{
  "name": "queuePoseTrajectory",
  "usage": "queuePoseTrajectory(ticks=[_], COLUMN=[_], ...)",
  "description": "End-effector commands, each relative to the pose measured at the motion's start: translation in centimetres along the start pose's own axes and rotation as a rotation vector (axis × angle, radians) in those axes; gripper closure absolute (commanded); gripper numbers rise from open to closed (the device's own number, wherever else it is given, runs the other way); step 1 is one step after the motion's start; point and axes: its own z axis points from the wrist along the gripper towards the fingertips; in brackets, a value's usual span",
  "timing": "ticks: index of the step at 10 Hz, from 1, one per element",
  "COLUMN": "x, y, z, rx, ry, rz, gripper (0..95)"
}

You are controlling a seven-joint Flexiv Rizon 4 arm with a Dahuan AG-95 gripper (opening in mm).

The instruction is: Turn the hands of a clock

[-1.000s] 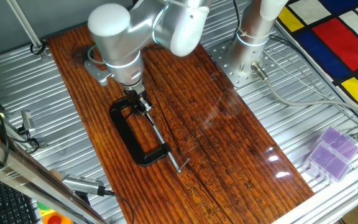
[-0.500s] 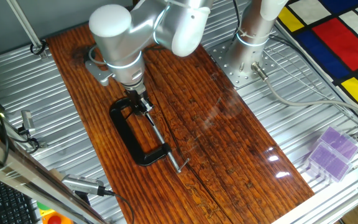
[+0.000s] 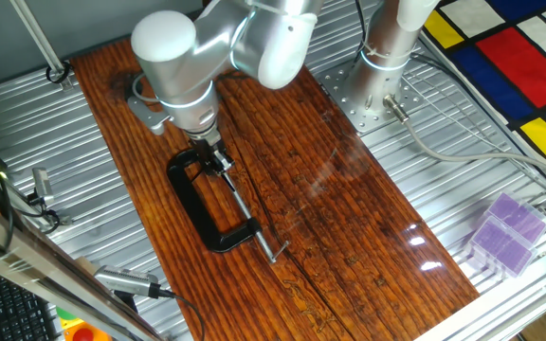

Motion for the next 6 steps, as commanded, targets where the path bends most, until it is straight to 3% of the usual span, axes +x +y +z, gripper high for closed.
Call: queuePoseTrajectory(ticks=[1,6], x=[-0.01,-0.01], y=[-0.09,-0.09], z=[0.04,0.04], rx=[0.001,0.002], ry=[-0.009,-0.002], rz=[0.003,0.001], gripper=[95.0,95.0])
